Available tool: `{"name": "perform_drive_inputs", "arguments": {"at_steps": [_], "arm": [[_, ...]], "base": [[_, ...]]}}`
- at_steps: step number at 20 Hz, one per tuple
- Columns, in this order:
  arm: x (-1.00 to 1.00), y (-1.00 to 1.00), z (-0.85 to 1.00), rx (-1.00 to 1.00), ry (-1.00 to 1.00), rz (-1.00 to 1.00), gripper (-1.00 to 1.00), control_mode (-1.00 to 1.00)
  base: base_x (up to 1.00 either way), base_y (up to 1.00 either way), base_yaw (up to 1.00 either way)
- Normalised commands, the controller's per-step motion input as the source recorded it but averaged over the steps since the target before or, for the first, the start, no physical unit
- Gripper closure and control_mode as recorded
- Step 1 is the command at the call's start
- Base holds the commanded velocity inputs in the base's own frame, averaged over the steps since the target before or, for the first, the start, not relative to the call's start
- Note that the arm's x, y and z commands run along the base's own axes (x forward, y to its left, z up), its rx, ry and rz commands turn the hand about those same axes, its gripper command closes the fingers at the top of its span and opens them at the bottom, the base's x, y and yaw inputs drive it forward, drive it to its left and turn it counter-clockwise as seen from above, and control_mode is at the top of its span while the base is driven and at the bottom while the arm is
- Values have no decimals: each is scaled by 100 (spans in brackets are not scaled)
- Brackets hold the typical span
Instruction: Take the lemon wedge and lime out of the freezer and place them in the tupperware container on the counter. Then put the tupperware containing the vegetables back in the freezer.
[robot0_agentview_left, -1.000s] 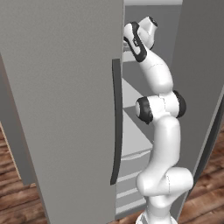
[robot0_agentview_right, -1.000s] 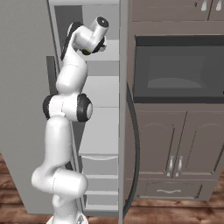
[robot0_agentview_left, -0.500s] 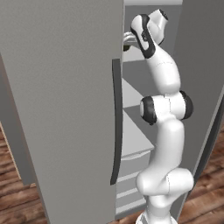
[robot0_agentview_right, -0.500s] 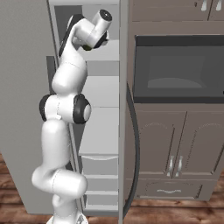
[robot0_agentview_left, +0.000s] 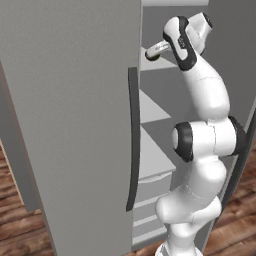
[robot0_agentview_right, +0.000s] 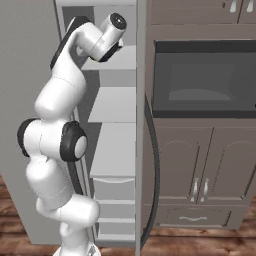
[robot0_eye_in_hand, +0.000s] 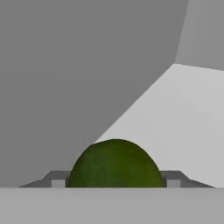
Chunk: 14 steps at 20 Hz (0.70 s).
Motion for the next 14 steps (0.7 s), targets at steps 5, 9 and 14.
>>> {"name": "perform_drive_inputs", "arguments": {"at_steps": [5, 9, 14], "arm": [[-100, 7, -8, -4, -25, 0, 100, -100], [-100, 3, 28, -1, -10, 0, 100, -100], [-100, 0, 61, -3, 0, -2, 100, -100]], "base": [[0, 0, 0], [0, 0, 0], [0, 0, 0]]}}
